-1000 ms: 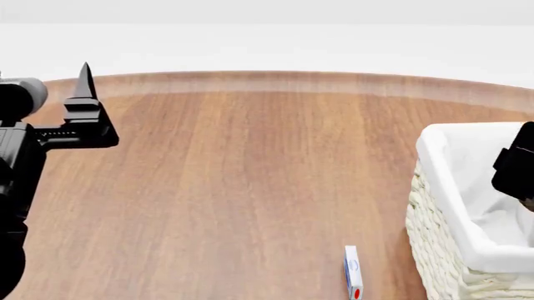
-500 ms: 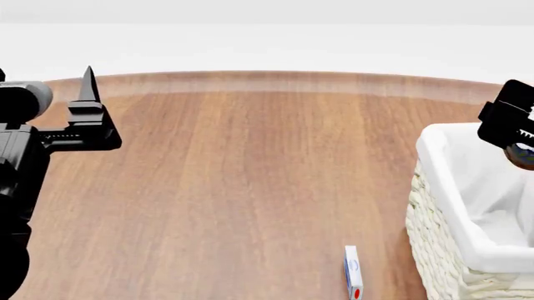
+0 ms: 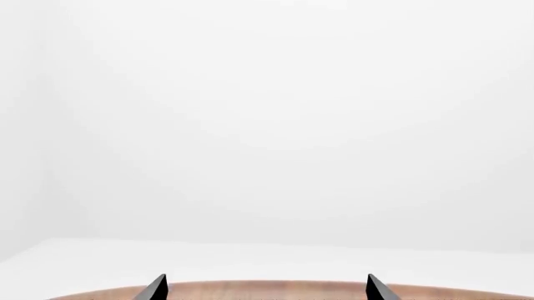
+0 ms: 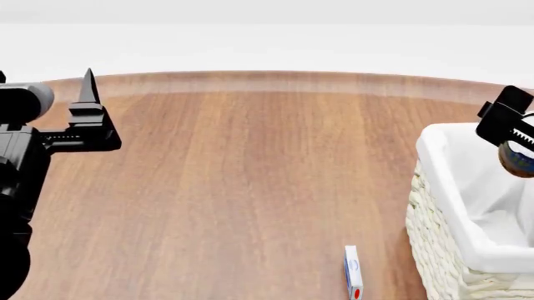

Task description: Pick up the alphabet soup and the cream cheese box, and put them in the basket.

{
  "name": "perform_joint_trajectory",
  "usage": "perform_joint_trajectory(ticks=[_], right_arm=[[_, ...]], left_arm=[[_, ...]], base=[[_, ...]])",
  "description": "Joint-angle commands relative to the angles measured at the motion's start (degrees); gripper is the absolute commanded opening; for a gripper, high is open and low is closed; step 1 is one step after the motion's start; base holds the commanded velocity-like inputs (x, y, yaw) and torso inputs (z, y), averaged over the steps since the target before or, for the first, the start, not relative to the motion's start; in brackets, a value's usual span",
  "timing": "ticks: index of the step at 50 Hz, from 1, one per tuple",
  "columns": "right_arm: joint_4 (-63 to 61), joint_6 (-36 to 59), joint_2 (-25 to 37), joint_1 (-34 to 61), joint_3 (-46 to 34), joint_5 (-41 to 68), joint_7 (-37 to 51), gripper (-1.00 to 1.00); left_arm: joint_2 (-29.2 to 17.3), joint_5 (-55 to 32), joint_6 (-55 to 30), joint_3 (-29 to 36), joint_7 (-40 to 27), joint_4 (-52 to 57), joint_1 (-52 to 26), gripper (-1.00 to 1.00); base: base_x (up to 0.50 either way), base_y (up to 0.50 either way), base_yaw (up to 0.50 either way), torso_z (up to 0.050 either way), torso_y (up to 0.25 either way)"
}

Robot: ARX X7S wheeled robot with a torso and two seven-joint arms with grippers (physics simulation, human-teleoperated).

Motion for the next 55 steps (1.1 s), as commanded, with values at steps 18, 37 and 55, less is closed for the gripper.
perform_joint_trajectory(ticks=[18,37,55], right_arm=[[8.94,-0.16,-2.08,2.88,-0.06,-2.63,-2.81,-1.00],[9.44,-0.83,-2.08,2.90,0.46,-2.56,-2.59,1.00],[1.82,-0.40,-1.07,4.18,0.43,-2.59,-0.29,1.00]], left_arm=[[-0.19,-0.02,1.63,0.39,0.13,-1.87,0.56,1.00],[-0.32,-0.13,2.30,0.53,0.16,-3.07,0.27,1.00],[-0.51,-0.31,2.90,0.65,0.17,-3.75,0.31,1.00]], base=[[0.00,0.00,0.00,0.000,0.001],[0.00,0.00,0.00,0.000,0.000],[0.00,0.00,0.00,0.000,0.000]])
